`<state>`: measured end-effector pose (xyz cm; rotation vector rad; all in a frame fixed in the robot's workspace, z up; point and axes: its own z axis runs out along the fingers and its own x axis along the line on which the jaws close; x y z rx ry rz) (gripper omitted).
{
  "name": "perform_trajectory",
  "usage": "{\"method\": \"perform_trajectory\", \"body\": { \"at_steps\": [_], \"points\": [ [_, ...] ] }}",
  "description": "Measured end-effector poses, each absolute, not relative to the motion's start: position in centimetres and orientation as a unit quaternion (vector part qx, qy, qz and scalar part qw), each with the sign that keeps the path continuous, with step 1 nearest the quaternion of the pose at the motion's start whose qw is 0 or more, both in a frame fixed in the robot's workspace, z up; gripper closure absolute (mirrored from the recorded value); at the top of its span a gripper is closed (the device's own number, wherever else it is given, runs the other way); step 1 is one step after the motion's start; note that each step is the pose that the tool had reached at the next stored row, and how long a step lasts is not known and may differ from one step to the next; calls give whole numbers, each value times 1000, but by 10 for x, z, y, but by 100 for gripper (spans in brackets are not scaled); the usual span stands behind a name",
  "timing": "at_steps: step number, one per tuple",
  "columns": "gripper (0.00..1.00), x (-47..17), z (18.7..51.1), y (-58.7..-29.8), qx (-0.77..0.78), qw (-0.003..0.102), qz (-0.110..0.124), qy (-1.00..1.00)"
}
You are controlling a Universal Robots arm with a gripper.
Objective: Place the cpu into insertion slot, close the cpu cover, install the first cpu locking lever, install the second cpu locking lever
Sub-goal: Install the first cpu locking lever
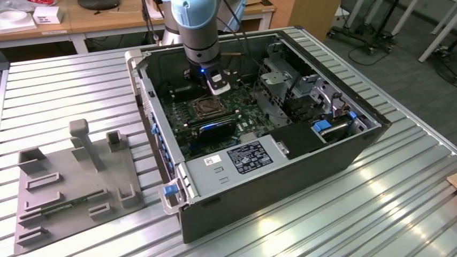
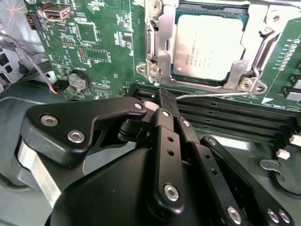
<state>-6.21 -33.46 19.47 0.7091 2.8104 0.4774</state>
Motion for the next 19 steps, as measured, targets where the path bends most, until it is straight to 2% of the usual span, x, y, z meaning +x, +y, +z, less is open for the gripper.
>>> {"method": "perform_trajectory", "body": {
  "at_steps": [19],
  "points": [
    [89, -70, 193, -332, 242, 104, 163, 951]
  ]
}}
